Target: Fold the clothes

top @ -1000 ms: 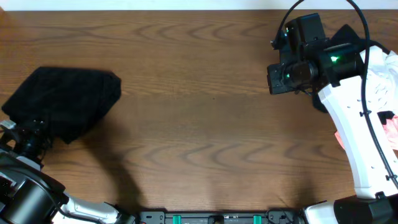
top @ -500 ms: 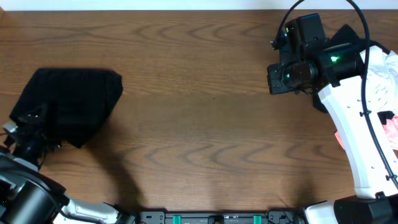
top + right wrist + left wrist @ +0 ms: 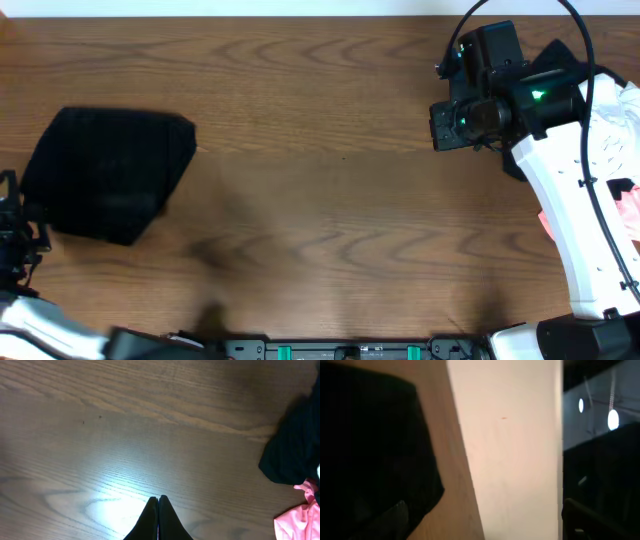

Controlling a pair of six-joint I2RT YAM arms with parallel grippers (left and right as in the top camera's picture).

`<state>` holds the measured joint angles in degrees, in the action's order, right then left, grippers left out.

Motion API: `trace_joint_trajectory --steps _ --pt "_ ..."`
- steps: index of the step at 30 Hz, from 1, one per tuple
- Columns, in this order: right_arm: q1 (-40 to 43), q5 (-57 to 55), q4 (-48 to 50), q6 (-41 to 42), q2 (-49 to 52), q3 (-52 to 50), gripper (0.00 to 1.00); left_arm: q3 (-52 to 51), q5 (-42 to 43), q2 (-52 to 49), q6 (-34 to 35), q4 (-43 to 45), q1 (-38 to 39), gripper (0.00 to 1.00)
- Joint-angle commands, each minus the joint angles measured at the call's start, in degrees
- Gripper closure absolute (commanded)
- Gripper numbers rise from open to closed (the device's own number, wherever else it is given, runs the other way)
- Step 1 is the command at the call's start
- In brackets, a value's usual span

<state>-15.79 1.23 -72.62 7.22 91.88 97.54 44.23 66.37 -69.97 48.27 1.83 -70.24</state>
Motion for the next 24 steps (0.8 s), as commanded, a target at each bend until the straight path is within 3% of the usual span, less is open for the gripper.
trace_joint_trajectory --steps 1,4,12,18,21,24 --pt "0.4 -0.8 0.0 -0.2 0.2 -0.1 0.99 1.0 -1.2 5.9 1.0 -0.5 1.7 0.02" --pt "0.4 -0.8 0.0 -0.2 0.2 -0.1 0.99 1.0 -0.8 9.3 1.0 -0.5 5.9 0.02" --pt "0.7 -0.2 0.3 3.8 0.2 0.0 0.99 1.0 6.5 11.7 -3.0 -1.4 26.0 0.02" --pt "1.9 1.1 1.7 6.5 -1.1 0.0 0.87 1.0 5.7 12.0 -5.7 -1.8 40.4 0.02" --pt "1.9 2.1 2.2 6.5 -2.3 0.0 0.84 1.0 1.2 12.2 4.0 0.6 48.0 0.02" --pt "1.9 2.3 2.1 6.5 -3.7 0.0 0.82 1.2 -1.8 12.2 17.3 10.0 55.2 0.02"
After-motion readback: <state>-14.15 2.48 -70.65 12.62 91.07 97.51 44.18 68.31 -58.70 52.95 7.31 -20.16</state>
